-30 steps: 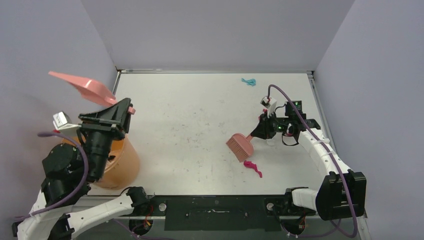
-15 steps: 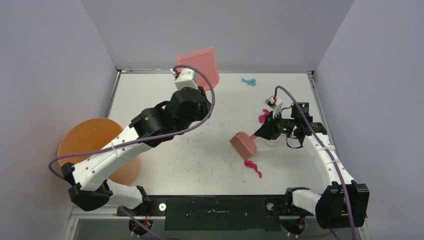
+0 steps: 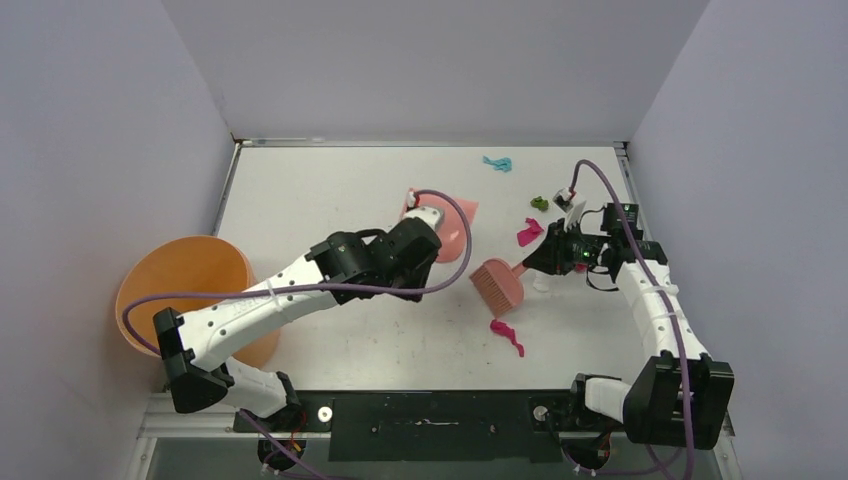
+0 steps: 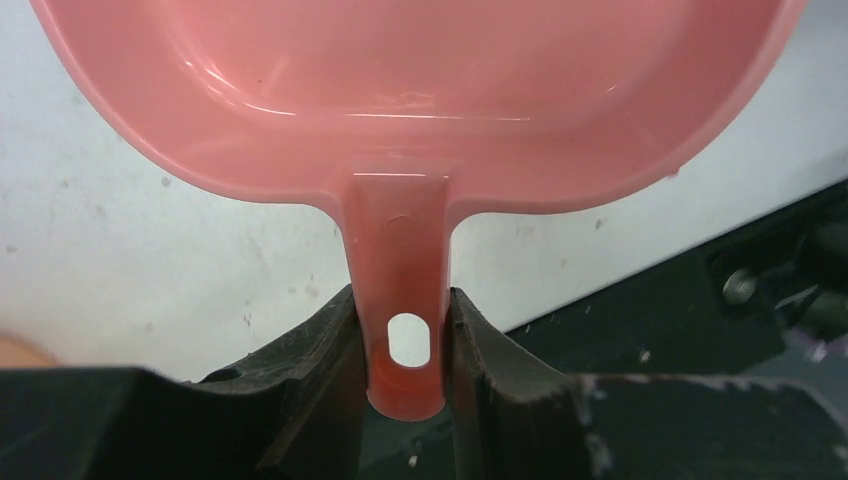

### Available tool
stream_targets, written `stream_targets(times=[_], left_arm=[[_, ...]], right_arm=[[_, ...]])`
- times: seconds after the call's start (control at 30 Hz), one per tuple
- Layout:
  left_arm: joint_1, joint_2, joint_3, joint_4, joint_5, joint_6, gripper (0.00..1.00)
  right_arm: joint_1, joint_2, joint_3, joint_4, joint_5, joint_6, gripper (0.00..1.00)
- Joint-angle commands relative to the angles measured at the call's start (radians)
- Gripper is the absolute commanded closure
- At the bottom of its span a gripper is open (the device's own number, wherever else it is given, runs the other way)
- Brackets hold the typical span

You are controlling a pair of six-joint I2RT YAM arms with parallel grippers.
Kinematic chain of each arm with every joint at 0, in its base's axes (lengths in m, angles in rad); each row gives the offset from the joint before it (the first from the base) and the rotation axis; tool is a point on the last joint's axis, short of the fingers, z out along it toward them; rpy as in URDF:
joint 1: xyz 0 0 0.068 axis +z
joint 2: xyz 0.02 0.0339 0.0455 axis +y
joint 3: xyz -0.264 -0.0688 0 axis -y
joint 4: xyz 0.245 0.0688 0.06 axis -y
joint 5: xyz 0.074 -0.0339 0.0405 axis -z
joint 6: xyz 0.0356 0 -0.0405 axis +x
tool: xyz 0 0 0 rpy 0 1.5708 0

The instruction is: Sweep away the paper scraps from the table

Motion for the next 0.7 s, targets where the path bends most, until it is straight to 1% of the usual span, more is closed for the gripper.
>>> stream_targets(times=[0.0, 0.13, 0.23, 0.37, 0.43, 0.53, 0.57, 0.6, 0.67], left_arm=[[-0.084, -0.005, -0.096, -0.093, 0.107, 0.041, 1.0], [-0.166, 0.008, -0.259, -0.058, 0.179, 0.033, 1.0], [-0.218, 0.04, -0.357, 0.022, 0.226, 0.014, 1.0], [-0.278, 0.147, -0.407, 0.141, 0.242, -0.009, 1.0], [-0.302, 0.217, -0.398, 0.183, 0.233, -0.02, 1.0], [-0.345, 0.326, -0.353, 0.19, 0.203, -0.02, 1.0], [-0.361, 0.361, -0.336, 0.183, 0.188, -0.02, 0.98], [-0.375, 0.387, -0.32, 0.177, 0.172, -0.02, 0.95], [-0.404, 0.426, -0.299, 0.166, 0.139, -0.023, 0.79]], right_arm=[[-0.071, 0.044, 0.148, -0.123, -0.089, -0.115, 0.95], [-0.119, 0.089, 0.308, -0.397, -0.052, -0.307, 0.95], [-0.121, 0.111, 0.393, -0.539, 0.02, -0.419, 0.95], [-0.126, 0.075, 0.409, -0.588, 0.09, -0.444, 0.95], [-0.126, 0.052, 0.407, -0.601, 0.108, -0.44, 0.95], [-0.126, 0.033, 0.414, -0.627, 0.137, -0.44, 0.95], [-0.126, 0.03, 0.417, -0.634, 0.145, -0.441, 0.95], [-0.125, 0.029, 0.419, -0.641, 0.152, -0.441, 0.95], [-0.126, 0.025, 0.42, -0.662, 0.156, -0.443, 0.95]])
